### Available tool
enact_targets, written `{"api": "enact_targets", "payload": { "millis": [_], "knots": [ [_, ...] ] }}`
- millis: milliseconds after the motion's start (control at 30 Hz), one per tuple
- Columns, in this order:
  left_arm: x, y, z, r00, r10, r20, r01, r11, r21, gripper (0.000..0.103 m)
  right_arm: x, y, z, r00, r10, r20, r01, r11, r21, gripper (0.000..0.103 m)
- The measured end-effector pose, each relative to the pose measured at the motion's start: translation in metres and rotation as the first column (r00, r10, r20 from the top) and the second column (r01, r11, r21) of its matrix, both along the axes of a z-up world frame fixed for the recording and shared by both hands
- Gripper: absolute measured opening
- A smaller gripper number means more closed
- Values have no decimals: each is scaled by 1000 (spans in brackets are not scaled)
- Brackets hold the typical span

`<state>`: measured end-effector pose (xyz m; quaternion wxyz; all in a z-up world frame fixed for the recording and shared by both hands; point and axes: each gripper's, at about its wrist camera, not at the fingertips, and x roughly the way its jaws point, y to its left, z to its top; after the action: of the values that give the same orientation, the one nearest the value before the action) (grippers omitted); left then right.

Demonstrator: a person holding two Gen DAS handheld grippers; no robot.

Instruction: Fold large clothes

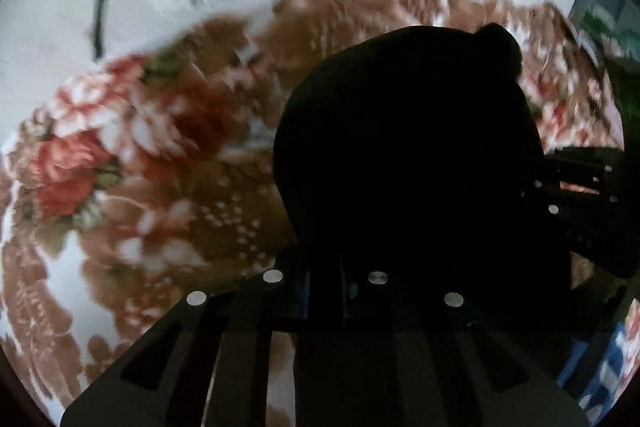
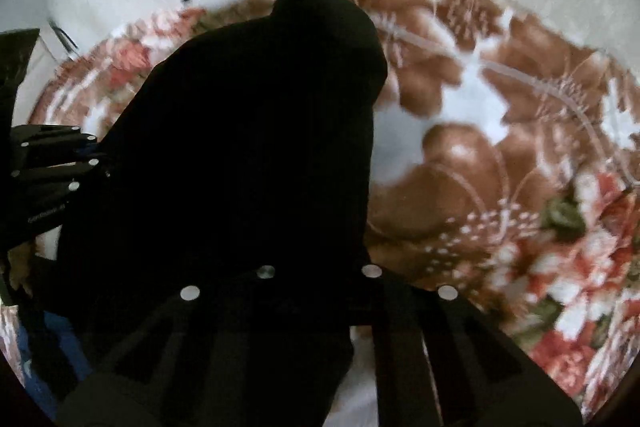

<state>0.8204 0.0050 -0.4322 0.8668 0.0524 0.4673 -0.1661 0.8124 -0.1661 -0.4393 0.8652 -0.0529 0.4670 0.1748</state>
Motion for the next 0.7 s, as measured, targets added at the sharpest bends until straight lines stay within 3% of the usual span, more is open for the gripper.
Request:
{"api": "enact_targets", "payload": {
  "millis": [133, 333, 533, 700],
  "knots": [
    [-33, 2, 43, 998, -16, 61, 18, 999, -34, 9, -34, -13, 50, 998, 0, 64, -3, 999, 54, 9],
    [-113, 10, 98, 989, -24, 143, 37, 995, -94, 9, -122, 0, 111, 972, 91, 218, -94, 996, 6, 9],
    [-194, 25, 115, 991, 29, 134, -4, 983, -185, 10, -204, 6, 128, 965, 133, 224, -138, 990, 9, 9],
    [-257, 31, 105, 991, 58, 123, -28, 974, -226, 10, -266, 8, 118, 971, 129, 201, -136, 990, 24, 9]
  ]
}}
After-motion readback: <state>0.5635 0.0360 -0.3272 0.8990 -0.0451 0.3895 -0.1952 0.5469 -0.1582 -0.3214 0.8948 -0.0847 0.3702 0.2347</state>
